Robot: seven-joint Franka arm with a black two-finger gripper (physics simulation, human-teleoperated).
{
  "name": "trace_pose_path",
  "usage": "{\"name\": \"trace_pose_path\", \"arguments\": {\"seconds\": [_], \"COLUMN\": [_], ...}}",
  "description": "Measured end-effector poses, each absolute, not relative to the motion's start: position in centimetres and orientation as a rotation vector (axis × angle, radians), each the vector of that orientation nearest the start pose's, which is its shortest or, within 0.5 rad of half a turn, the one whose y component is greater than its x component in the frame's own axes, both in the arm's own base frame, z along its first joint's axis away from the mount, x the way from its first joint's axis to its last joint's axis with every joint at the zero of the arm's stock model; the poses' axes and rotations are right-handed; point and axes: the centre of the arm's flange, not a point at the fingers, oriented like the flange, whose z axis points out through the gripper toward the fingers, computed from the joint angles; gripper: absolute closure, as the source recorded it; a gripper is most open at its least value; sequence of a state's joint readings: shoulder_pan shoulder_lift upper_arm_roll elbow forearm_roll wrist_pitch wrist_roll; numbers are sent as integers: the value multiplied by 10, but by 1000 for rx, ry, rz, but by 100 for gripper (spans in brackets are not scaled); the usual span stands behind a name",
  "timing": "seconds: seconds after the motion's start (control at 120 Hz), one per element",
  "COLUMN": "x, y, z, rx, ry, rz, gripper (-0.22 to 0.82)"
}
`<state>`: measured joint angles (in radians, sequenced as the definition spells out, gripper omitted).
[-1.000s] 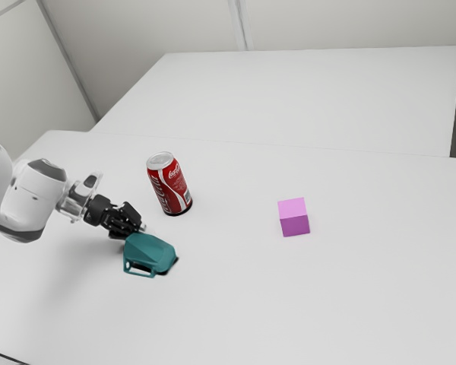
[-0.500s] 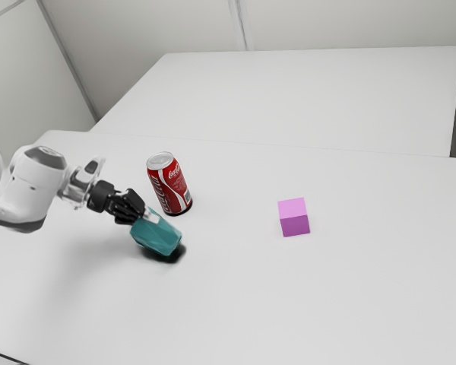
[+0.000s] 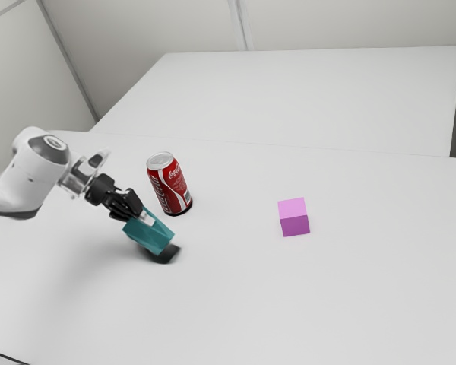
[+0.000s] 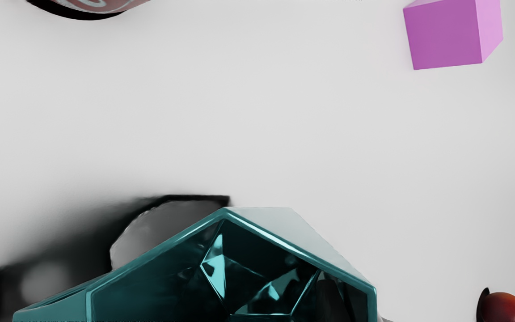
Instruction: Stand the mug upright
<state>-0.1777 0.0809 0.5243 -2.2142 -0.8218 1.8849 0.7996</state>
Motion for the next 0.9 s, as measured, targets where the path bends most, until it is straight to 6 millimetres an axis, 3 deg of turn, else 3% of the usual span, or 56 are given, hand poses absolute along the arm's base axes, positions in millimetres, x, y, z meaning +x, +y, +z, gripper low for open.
{"name": "trace_pose_path", "arguments": {"seconds": [0.3, 0.9], "x": [526, 537], "y": [98, 73], "z": [371, 366], "rx": [2674, 2950], "ry": [-209, -81], "rz": [61, -36], "gripper": [78, 78]}}
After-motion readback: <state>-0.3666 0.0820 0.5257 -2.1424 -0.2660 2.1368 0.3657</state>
